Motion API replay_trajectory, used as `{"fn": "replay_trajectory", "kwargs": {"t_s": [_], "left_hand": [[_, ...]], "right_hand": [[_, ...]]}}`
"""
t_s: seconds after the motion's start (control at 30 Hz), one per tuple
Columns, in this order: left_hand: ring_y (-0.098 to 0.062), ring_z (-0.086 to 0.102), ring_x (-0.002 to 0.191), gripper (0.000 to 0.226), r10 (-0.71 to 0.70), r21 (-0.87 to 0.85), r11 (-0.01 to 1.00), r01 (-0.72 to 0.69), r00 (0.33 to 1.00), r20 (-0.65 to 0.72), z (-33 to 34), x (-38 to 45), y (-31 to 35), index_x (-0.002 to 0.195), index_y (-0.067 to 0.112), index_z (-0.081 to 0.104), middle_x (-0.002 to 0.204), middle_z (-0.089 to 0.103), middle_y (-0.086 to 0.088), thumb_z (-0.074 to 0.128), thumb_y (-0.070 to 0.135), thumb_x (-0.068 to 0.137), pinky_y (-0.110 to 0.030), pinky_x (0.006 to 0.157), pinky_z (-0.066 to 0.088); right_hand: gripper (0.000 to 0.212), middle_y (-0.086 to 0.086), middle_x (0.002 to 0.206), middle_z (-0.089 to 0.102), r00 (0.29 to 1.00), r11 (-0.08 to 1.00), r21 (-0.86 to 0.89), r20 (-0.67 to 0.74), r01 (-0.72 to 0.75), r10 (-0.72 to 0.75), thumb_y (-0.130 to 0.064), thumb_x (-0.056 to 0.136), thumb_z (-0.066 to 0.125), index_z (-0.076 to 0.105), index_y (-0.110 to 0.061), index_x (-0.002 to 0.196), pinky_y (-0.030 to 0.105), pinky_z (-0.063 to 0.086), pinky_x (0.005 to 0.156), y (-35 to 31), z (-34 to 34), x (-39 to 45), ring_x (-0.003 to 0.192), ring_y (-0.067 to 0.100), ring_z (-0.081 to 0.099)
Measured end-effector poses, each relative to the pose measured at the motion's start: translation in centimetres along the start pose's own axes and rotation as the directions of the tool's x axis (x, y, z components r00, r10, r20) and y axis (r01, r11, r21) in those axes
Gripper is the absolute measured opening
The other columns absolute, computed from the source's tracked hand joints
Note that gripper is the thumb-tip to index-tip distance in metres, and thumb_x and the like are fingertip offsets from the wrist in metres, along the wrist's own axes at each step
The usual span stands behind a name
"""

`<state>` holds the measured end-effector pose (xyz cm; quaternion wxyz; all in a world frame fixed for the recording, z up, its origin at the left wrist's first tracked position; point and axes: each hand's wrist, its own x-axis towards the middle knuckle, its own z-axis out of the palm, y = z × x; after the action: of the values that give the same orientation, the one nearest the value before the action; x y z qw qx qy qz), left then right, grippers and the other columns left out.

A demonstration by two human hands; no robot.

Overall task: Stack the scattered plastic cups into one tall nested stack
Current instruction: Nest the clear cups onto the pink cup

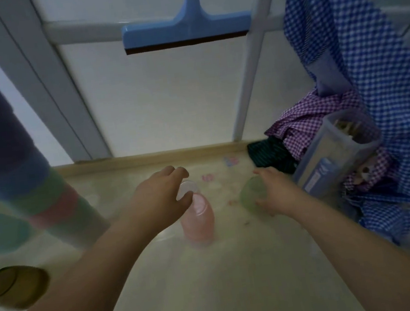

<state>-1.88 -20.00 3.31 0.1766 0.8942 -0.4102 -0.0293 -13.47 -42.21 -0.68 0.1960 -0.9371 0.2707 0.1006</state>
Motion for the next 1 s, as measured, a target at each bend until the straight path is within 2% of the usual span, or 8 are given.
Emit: {"fn": "replay_trajectory", "kwargs": {"t_s": [0.13, 0.27, 0.47, 0.57, 0.7, 0.8, 0.9, 1.0], "left_hand": [[-0.021, 0.058, 0.104, 0.037, -0.032, -0.022, 0.999, 0.032, 0.999, -0.006, 0.9, 1.2, 0.3, 0.12, 0.021, 0.05, 0.118, 0.058, 0.0, 0.055, 0.035, 0.086, -0.032, 0.077, 0.046], [-0.019, 0.06, 0.101, 0.037, -0.078, -0.021, 0.997, 0.078, 0.997, -0.005, 1.6, 1.6, -0.4, 0.119, 0.023, 0.05, 0.117, 0.058, 0.002, 0.055, 0.038, 0.085, -0.033, 0.076, 0.049], [-0.02, 0.06, 0.1, 0.037, -0.18, -0.03, 0.983, 0.18, 0.983, -0.02, 1.6, 1.4, -1.9, 0.118, 0.02, 0.052, 0.116, 0.06, -0.001, 0.058, 0.036, 0.085, -0.033, 0.076, 0.049], [-0.02, 0.06, 0.091, 0.038, -0.194, 0.004, 0.981, 0.194, 0.981, 0.008, 1.4, 1.5, -2.7, 0.119, 0.02, 0.05, 0.116, 0.059, -0.001, 0.057, 0.037, 0.085, -0.032, 0.073, 0.048], [-0.022, 0.058, 0.103, 0.043, -0.166, 0.02, 0.986, 0.165, 0.981, 0.101, 1.8, 3.1, -4.1, 0.123, 0.021, 0.046, 0.121, 0.056, -0.002, 0.058, 0.035, 0.084, -0.033, 0.081, 0.047], [-0.02, 0.053, 0.113, 0.053, -0.08, -0.039, 0.995, 0.092, 0.966, 0.245, 3.2, 4.7, -5.1, 0.126, 0.022, 0.044, 0.126, 0.054, -0.002, 0.066, 0.029, 0.079, -0.034, 0.089, 0.047], [-0.023, 0.053, 0.115, 0.061, -0.001, -0.088, 0.995, 0.037, 0.927, 0.376, 5.3, 6.0, -5.9, 0.126, 0.025, 0.044, 0.127, 0.053, -0.002, 0.073, 0.029, 0.073, -0.037, 0.092, 0.047], [-0.024, 0.052, 0.118, 0.069, 0.028, -0.106, 0.994, 0.018, 0.906, 0.423, 7.1, 7.0, -6.4, 0.131, 0.025, 0.04, 0.133, 0.05, -0.002, 0.075, 0.032, 0.072, -0.038, 0.095, 0.047]], "right_hand": [[0.085, 0.007, 0.152, 0.024, 0.997, 0.997, 0.044, 0.059, -0.058, 0.056, -0.027, 0.078, 0.07, 0.019, -0.023, 0.146, 0.035, 0.038, 0.104, 2.4, 0.9, 2.2, 0.132, 0.028, 0.038], [0.079, 0.011, 0.15, 0.027, 0.995, 0.991, 0.121, 0.092, -0.049, 0.038, -0.023, 0.081, 0.069, 0.021, -0.019, 0.144, 0.032, 0.034, 0.106, 3.0, 2.4, 3.6, 0.133, 0.028, 0.036], [0.065, 0.012, 0.14, 0.039, 0.997, 0.989, 0.149, 0.066, 0.017, -0.027, -0.022, 0.081, 0.069, 0.033, -0.017, 0.135, 0.03, 0.04, 0.095, 2.4, 2.1, 4.1, 0.123, 0.028, 0.044], [0.066, 0.008, 0.137, 0.043, 0.994, 0.978, 0.179, 0.005, 0.108, -0.111, -0.026, 0.078, 0.072, 0.036, -0.021, 0.133, 0.027, 0.038, 0.089, 0.5, 0.6, 4.1, 0.12, 0.024, 0.046], [0.07, 0.002, 0.141, 0.042, 0.976, 0.961, 0.17, -0.069, 0.217, -0.208, -0.029, 0.076, 0.074, 0.037, -0.024, 0.135, 0.02, 0.031, 0.093, -2.4, -1.1, 4.1, 0.126, 0.018, 0.043], [0.069, -0.003, 0.141, 0.043, 0.97, 0.958, 0.161, -0.098, 0.238, -0.224, -0.033, 0.075, 0.074, 0.039, -0.025, 0.134, 0.017, 0.03, 0.095, -3.2, -1.5, 3.4, 0.127, 0.013, 0.042], [0.068, -0.004, 0.141, 0.041, 0.983, 0.97, 0.159, -0.072, 0.181, -0.171, -0.033, 0.076, 0.074, 0.037, -0.028, 0.133, 0.017, 0.029, 0.091, -3.1, -1.5, 2.4, 0.126, 0.013, 0.041], [0.069, -0.003, 0.142, 0.04, 0.994, 0.978, 0.178, -0.057, 0.107, -0.098, -0.032, 0.076, 0.074, 0.036, -0.03, 0.134, 0.017, 0.029, 0.091, -2.5, -1.1, 1.7, 0.125, 0.012, 0.04]]}}
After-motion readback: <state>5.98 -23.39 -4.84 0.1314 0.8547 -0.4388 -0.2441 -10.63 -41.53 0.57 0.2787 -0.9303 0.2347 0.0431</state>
